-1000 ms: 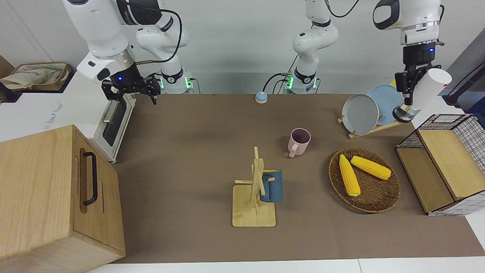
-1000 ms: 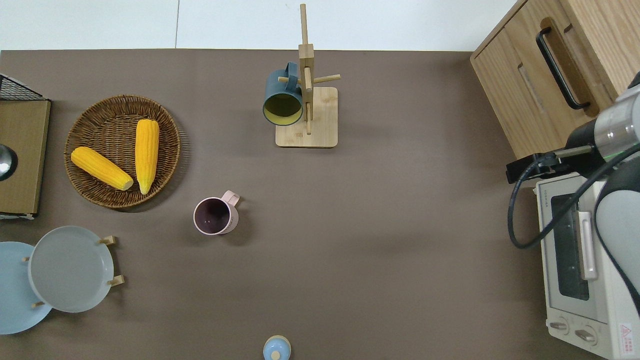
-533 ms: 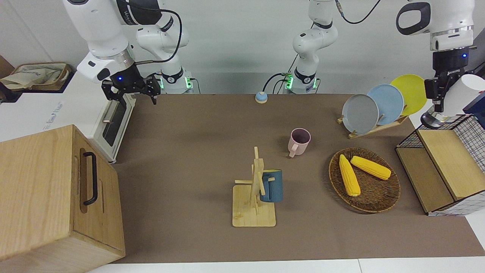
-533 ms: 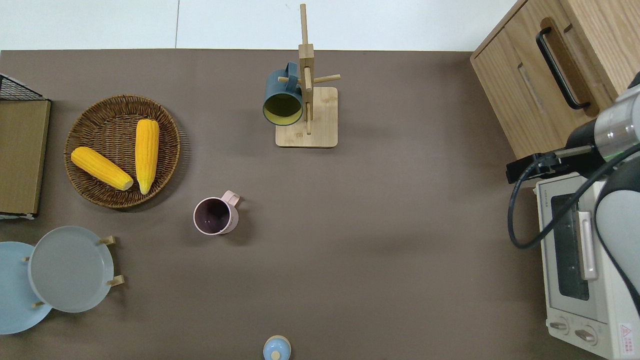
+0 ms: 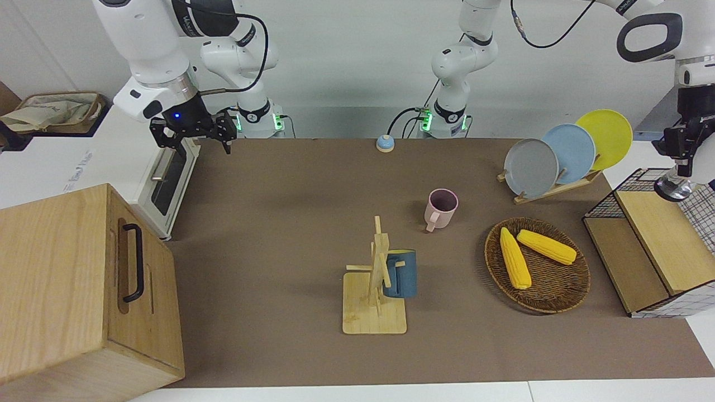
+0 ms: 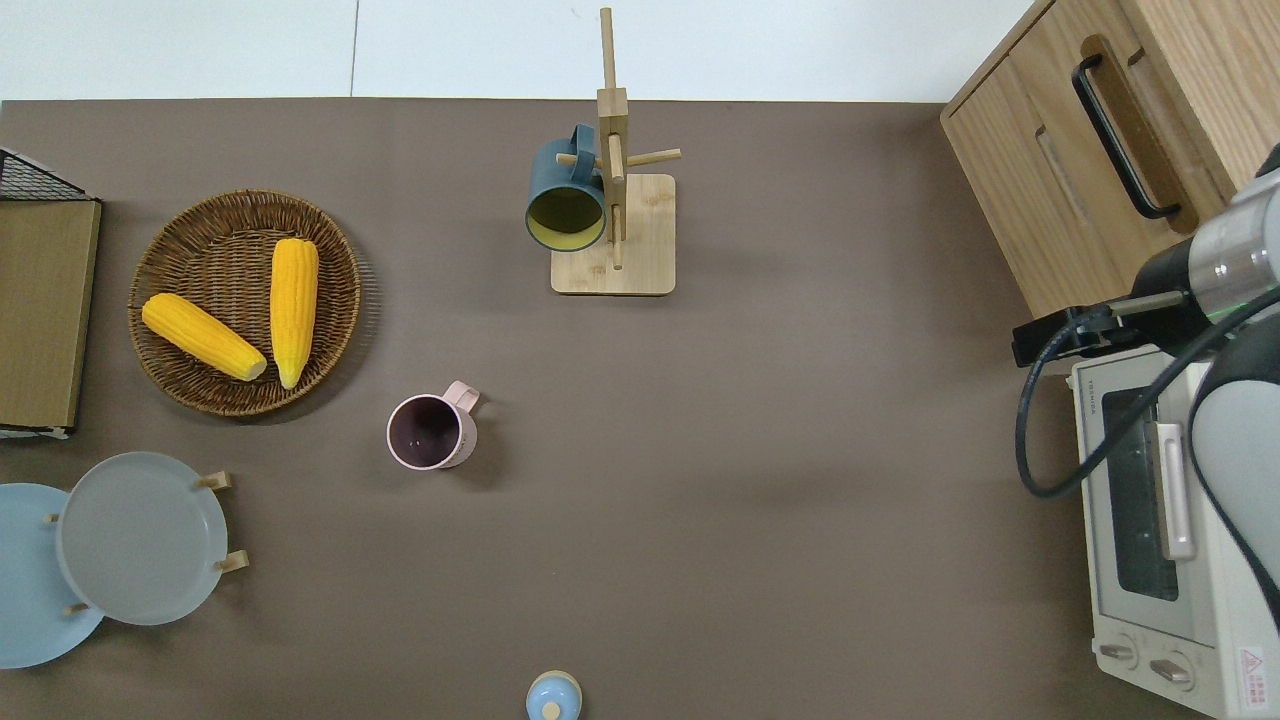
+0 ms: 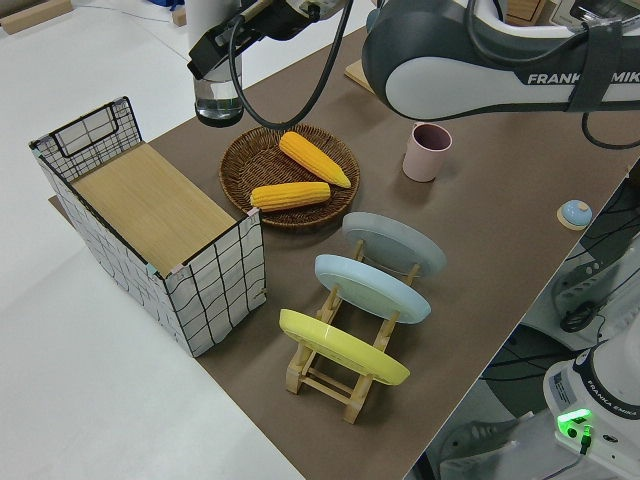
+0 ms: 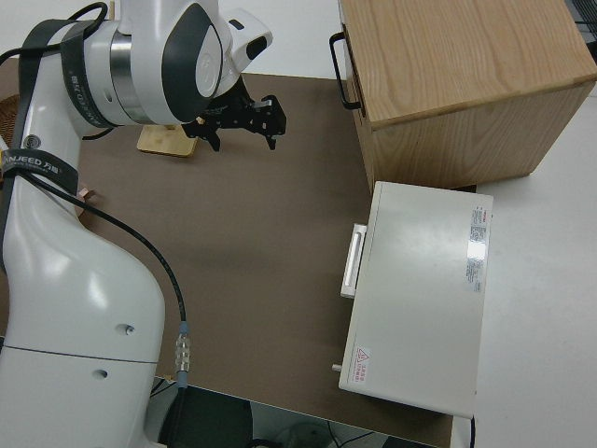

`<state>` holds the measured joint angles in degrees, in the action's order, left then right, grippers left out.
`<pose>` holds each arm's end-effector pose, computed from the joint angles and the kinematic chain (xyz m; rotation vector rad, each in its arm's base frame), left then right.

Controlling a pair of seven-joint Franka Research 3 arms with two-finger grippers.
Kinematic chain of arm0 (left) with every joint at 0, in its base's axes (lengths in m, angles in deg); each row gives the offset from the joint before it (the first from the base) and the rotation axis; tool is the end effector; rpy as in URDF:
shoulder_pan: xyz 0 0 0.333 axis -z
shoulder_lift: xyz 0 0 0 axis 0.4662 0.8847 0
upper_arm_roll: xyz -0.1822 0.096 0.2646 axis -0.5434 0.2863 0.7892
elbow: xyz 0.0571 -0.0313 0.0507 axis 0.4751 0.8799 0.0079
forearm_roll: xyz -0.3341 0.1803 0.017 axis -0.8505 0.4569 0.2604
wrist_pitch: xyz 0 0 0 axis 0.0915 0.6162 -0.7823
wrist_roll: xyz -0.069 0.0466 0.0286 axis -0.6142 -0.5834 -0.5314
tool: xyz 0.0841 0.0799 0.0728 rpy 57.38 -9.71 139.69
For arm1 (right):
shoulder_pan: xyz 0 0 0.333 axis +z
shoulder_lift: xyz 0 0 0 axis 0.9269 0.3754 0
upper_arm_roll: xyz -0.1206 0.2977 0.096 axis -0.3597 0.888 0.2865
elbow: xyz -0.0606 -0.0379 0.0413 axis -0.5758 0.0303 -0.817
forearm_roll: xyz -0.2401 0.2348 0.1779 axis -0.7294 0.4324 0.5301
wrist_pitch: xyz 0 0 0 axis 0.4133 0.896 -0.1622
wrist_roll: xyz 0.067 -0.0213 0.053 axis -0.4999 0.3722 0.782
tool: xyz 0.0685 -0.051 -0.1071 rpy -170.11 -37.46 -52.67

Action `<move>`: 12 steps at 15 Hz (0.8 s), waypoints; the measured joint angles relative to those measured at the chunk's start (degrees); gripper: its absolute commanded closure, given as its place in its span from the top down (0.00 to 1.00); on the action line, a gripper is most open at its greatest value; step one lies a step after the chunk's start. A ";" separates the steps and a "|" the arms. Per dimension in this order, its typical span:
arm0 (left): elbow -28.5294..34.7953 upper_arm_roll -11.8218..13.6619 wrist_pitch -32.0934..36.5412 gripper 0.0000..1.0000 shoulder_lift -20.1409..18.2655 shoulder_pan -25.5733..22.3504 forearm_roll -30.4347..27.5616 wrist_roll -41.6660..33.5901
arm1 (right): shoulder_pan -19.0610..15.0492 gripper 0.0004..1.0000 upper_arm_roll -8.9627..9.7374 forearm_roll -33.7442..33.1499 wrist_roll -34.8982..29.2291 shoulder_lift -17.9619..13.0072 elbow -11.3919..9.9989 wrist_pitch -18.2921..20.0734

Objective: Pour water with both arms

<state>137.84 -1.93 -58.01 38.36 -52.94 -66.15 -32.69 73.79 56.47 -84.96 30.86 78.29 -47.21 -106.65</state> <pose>0.5748 0.2344 0.6278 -2.8500 -0.1816 -1.0599 0.5615 0.0395 0.6071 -3.1288 -0.1901 0.0674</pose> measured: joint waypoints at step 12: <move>-2.90 2.15 -0.03 0.00 9.39 -5.80 -20.91 -30.03 | 0.00 0.99 0.00 0.00 0.00 0.00 0.00 0.00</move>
<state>134.95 0.22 -58.03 47.75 -58.75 -87.06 -62.71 73.79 56.47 -84.96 30.86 78.29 -47.21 -106.65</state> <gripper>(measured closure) 0.366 0.009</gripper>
